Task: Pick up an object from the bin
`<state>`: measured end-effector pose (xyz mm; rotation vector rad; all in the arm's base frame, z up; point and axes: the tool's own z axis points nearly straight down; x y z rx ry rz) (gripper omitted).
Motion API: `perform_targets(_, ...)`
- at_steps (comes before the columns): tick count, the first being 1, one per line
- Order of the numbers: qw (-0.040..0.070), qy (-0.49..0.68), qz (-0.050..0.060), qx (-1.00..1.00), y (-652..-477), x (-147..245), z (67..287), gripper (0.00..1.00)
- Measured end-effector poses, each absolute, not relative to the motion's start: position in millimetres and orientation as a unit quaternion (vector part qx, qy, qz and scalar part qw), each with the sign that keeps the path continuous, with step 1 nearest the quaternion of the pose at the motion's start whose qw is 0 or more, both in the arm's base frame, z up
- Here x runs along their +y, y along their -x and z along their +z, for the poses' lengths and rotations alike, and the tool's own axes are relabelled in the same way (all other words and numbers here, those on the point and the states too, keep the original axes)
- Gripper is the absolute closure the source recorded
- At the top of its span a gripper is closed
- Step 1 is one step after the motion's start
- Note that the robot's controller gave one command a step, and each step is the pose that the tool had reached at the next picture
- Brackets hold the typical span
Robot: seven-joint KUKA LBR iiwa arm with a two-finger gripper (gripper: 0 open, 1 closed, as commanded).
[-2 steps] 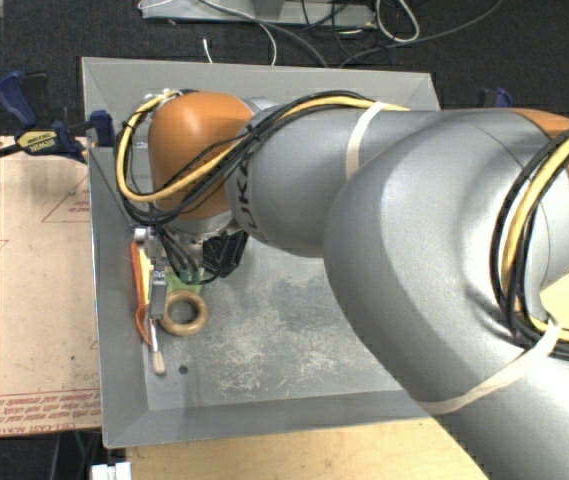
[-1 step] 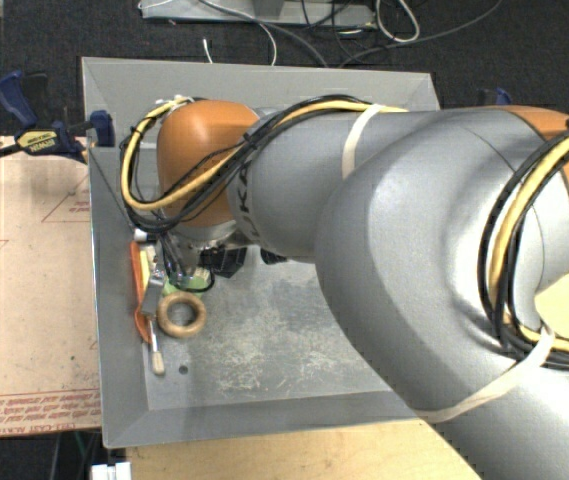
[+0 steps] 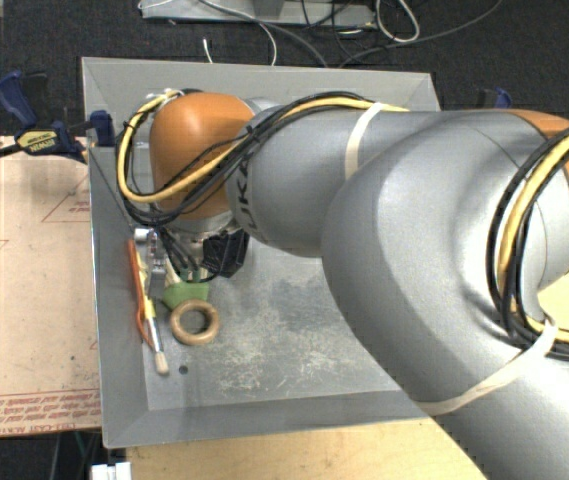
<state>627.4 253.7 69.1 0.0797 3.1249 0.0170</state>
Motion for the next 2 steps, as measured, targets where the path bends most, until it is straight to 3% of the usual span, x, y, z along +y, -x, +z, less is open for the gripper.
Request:
perform_targets(1, 0.008, -0.026, 0.006, 1.0, -627.5, 253.6, 69.1, 1.0)
perform_targets(2, 0.004, -0.026, 0.004, 1.0, -624.6, 252.6, 89.7, 1.0)
